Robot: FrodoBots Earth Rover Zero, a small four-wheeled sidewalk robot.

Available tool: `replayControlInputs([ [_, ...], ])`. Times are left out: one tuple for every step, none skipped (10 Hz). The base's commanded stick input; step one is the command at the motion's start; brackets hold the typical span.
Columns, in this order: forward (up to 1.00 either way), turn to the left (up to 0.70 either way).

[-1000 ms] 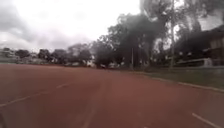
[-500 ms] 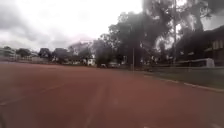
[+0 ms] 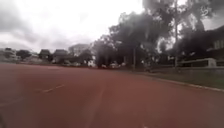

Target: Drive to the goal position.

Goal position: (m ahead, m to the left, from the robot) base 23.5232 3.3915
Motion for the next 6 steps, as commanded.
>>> replayControlInputs([
  [0.67, 0.00],
  [0.67, 0.00],
  [0.67, 0.00],
  [0.67, 0.00],
  [0.67, 0.00],
  [0.67, 0.00],
])
